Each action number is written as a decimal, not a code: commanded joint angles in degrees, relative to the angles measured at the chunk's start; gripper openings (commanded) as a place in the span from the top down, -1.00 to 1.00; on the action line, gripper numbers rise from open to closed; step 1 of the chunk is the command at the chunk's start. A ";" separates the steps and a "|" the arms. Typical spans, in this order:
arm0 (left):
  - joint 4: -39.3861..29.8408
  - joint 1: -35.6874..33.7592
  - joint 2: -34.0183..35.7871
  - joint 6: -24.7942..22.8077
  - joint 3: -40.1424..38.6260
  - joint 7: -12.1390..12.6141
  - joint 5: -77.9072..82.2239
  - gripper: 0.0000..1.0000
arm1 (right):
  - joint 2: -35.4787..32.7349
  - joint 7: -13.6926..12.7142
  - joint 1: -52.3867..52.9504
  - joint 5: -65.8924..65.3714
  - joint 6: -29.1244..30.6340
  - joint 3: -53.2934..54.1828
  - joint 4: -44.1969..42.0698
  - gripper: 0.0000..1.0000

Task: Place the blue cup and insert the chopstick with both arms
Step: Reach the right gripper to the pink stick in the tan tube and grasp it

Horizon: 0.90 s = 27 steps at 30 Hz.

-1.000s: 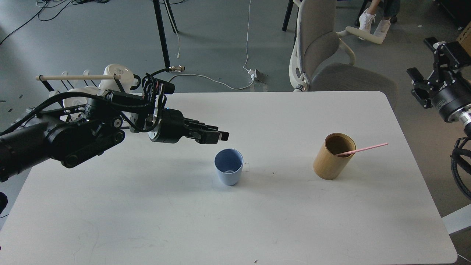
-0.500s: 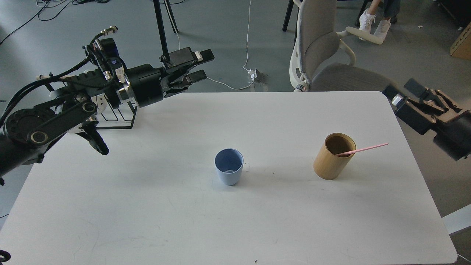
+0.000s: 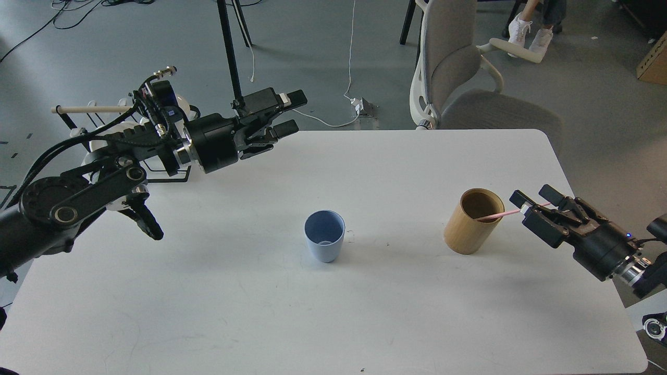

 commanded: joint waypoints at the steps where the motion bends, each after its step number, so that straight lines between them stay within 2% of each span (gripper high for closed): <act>1: 0.39 0.32 -0.07 0.08 0.00 -0.01 0.00 -0.90 | 1.28 0.00 -0.69 -0.62 0.01 0.02 -1.11 -0.62; 19: 0.39 1.82 -0.07 0.17 -0.08 -0.01 -0.09 -0.91 | 1.02 0.00 -0.87 -0.62 0.01 0.02 -1.29 0.55; 27: 0.48 2.52 -0.07 0.26 -0.08 -0.01 -0.09 -0.91 | 0.40 0.00 -0.51 -0.62 0.01 0.19 -1.29 0.88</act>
